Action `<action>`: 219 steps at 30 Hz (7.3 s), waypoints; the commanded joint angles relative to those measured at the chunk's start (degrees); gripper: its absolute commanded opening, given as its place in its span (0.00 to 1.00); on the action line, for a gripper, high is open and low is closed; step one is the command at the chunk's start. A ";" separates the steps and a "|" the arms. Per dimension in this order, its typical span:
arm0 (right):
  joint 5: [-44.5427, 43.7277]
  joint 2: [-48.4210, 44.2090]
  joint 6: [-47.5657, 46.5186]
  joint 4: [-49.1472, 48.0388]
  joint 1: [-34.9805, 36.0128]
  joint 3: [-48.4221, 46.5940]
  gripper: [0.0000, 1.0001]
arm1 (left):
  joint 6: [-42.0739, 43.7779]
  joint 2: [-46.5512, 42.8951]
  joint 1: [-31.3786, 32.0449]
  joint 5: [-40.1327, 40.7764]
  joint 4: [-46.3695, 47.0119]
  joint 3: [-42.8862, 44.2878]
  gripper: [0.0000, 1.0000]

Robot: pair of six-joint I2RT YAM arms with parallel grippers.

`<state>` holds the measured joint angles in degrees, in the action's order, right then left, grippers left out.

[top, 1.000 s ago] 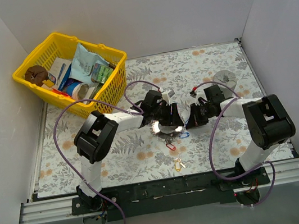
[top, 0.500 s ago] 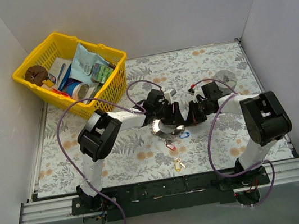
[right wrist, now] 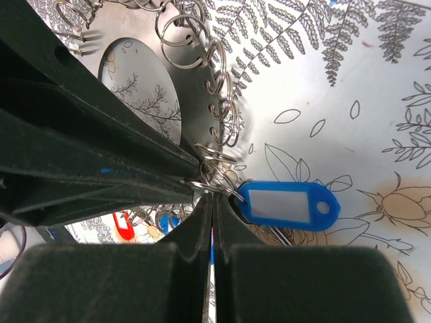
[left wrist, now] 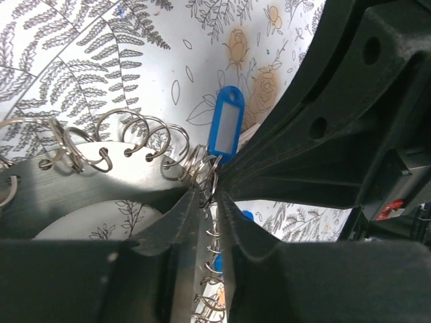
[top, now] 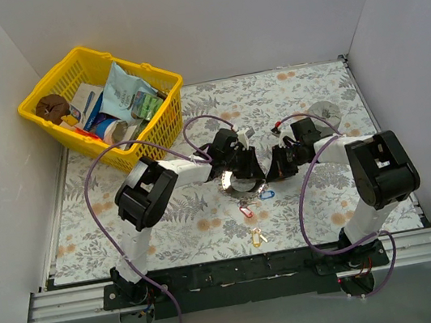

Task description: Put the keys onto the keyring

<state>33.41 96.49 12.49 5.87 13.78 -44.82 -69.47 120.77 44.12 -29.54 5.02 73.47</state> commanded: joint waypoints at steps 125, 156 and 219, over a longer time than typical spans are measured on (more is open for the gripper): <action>23.28 -34.17 -4.84 -4.46 5.03 -7.92 0.48 | 34.14 -43.78 0.35 -8.69 -16.97 -3.16 0.00; 25.40 -30.82 -4.23 -2.09 5.03 -11.69 0.01 | 32.12 -44.04 0.35 -8.96 -15.74 -2.90 0.06; 33.21 -39.80 26.36 -58.52 5.03 -0.53 0.01 | 4.79 -44.92 -5.80 -28.38 17.75 -8.17 0.43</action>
<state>67.05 57.10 38.81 -49.67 18.76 -45.17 -63.09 75.20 38.68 -57.41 21.26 63.13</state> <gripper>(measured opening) 0.020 0.444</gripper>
